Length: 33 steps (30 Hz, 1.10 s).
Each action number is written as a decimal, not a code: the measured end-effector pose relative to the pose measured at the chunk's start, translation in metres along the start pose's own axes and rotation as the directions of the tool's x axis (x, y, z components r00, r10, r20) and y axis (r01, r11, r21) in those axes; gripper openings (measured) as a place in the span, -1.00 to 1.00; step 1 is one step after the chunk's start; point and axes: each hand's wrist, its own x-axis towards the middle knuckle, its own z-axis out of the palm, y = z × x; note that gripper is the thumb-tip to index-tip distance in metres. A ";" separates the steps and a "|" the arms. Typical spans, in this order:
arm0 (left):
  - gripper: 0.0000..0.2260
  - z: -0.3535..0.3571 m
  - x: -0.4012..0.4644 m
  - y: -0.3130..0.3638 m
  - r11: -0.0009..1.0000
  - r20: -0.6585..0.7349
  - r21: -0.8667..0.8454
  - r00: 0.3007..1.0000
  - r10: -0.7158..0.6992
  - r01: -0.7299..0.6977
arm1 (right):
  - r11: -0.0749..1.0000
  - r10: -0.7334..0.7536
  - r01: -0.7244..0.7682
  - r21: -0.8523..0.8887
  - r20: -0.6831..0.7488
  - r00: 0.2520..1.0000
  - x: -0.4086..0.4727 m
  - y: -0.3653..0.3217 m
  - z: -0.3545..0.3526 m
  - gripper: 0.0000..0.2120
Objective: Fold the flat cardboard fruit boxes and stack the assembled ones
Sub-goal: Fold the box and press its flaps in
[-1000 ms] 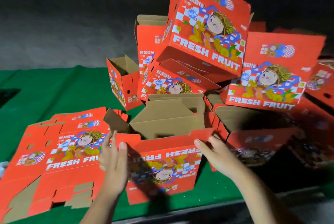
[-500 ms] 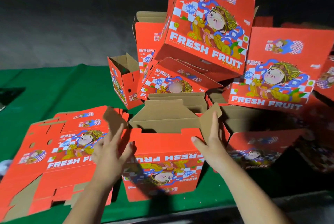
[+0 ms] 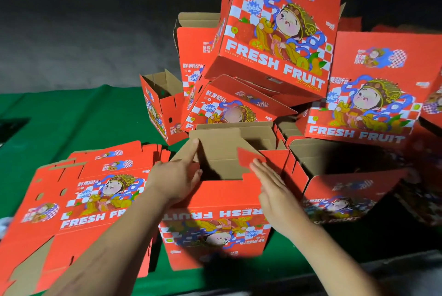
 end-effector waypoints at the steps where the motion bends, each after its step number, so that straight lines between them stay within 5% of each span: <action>1: -0.32 0.002 0.007 0.002 0.995 0.043 -0.016 0.994 -0.096 0.097 | 0.999 -0.004 0.003 0.043 0.004 1.000 -0.002 0.003 0.000 -0.41; 4: -0.33 0.011 0.017 0.007 0.956 0.046 -0.056 0.957 -0.286 0.289 | 0.999 -0.013 0.012 0.038 0.030 0.999 -0.004 0.010 -0.003 -0.59; 7: -0.39 0.021 0.011 0.005 0.953 -0.114 -0.194 0.960 -0.256 0.232 | 0.967 0.208 -0.199 0.159 -0.047 0.977 0.020 0.000 -0.008 -0.75; 10: -0.53 0.019 0.009 -0.008 0.790 -0.120 -0.592 0.951 -0.284 0.161 | 0.797 0.530 -0.507 0.329 0.024 0.848 0.050 -0.018 -0.007 -0.55; 14: -0.49 0.015 0.002 -0.012 0.730 -0.144 -0.671 0.942 -0.302 0.132 | 0.800 0.575 -0.593 0.093 0.166 0.801 0.065 -0.028 0.000 -0.40; 17: -0.41 0.009 -0.001 -0.011 0.566 -0.018 -0.801 0.936 -0.351 0.197 | 0.773 0.590 -0.627 0.097 0.254 0.766 0.065 -0.028 -0.009 -0.29; 20: -0.25 0.010 -0.003 -0.011 0.667 0.093 -0.667 0.926 -0.366 0.331 | 0.721 0.612 -0.676 0.152 0.318 0.724 0.061 -0.024 -0.019 -0.08; 23: -0.01 0.010 -0.005 -0.004 0.800 0.146 -0.443 0.913 -0.380 0.404 | 0.818 0.561 -0.575 -0.029 0.268 0.784 0.052 -0.027 -0.013 -0.18; 26: -0.12 0.006 -0.008 0.005 0.834 0.193 -0.362 0.909 -0.371 0.417 | 0.811 0.585 -0.564 -0.155 0.176 0.792 0.045 -0.031 -0.004 0.06; 33: -0.17 0.007 -0.042 0.020 0.893 0.100 -0.221 0.920 -0.380 0.393 | 0.765 0.563 -0.509 -0.395 0.027 0.826 0.021 -0.041 0.005 0.00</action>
